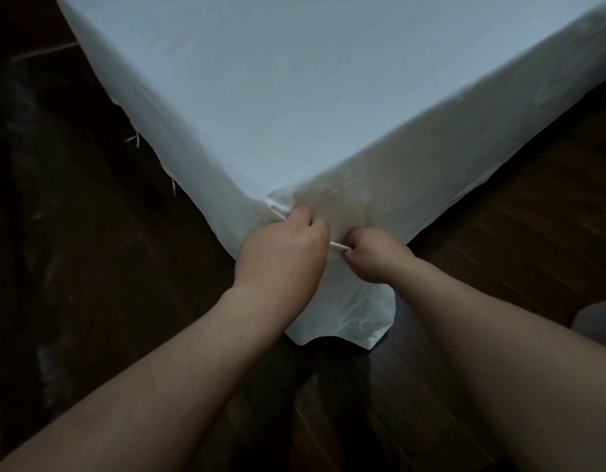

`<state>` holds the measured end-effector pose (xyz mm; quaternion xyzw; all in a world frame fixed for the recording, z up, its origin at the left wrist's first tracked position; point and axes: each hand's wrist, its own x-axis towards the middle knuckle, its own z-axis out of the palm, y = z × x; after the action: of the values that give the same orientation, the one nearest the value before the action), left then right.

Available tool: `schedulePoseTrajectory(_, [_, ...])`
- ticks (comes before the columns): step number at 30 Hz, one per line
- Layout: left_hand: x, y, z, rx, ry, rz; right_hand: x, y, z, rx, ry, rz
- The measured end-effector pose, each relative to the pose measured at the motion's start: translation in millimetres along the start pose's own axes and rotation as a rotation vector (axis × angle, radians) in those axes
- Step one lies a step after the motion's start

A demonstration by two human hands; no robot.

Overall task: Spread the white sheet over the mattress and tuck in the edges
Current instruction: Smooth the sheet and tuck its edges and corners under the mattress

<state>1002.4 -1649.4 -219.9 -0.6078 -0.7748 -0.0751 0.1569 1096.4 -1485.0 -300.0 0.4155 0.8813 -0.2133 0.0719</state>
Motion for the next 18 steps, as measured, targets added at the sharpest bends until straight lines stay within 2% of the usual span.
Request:
schedulePoseTrajectory(3, [3,1,-2,-0.03,0.049,0.012,0,1,-2,-0.007,0.114,0.054])
schedulePoseTrajectory(9, [11,4,-5,0.038,0.307,0.112,6,-7,2,0.174,0.103,0.053])
schedulePoseTrajectory(11, [11,2,-3,0.086,0.316,0.073,5,-9,1,0.291,0.109,0.082])
schedulePoseTrajectory(15, [11,-10,13,0.104,0.153,0.035,3,-11,14,0.919,0.134,0.307])
schedulePoseTrajectory(18, [14,-16,19,0.096,0.174,0.017,10,-7,28,1.473,0.246,0.532])
